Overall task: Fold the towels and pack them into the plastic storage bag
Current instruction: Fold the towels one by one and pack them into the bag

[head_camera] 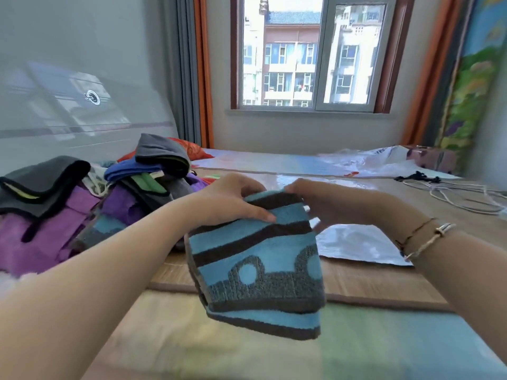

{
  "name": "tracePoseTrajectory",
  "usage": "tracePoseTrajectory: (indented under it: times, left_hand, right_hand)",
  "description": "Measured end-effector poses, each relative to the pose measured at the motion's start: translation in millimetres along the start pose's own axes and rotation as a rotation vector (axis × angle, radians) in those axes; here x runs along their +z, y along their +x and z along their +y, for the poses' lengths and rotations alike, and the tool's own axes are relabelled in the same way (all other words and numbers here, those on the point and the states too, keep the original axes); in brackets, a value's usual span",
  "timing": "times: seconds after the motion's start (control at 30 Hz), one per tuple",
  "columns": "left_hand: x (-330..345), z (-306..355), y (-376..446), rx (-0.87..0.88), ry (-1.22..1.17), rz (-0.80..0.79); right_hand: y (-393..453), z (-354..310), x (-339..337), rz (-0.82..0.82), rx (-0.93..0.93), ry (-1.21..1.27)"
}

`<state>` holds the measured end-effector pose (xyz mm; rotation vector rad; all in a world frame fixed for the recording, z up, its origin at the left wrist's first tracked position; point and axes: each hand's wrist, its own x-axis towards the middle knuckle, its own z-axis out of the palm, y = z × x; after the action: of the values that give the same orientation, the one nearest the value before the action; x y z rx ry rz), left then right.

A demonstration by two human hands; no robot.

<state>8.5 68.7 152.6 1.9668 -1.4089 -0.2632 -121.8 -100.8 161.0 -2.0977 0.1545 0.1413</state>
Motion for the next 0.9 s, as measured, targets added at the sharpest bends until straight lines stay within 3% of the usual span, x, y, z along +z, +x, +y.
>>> tracePoseTrajectory:
  times: [0.13, 0.23, 0.37, 0.5, 0.67, 0.77, 0.9]
  left_hand:
    - [9, 3, 9, -0.012, -0.018, 0.008]
    - [8, 9, 10, -0.047, -0.14, -0.118]
    - [8, 15, 18, -0.076, -0.289, -0.257]
    - [23, 12, 35, -0.071, -0.351, -0.199]
    - [52, 13, 55, -0.096, -0.48, -0.161]
    - [73, 9, 71, -0.103, -0.425, -0.143]
    - [102, -15, 111, 0.055, -0.003, 0.118]
  right_hand:
    - [-9, -3, -5, -0.096, -0.02, -0.125]
    - [-11, -3, -12, -0.062, -0.088, 0.011]
    - [-13, 17, -27, 0.082, -0.156, 0.234]
    - [-13, 45, -37, 0.302, -0.175, 0.42]
    - [-36, 78, -41, 0.136, 0.006, 0.476]
    - [-41, 98, -48, 0.242, 0.074, 0.449]
    - [-48, 117, -64, 0.392, 0.099, 0.43]
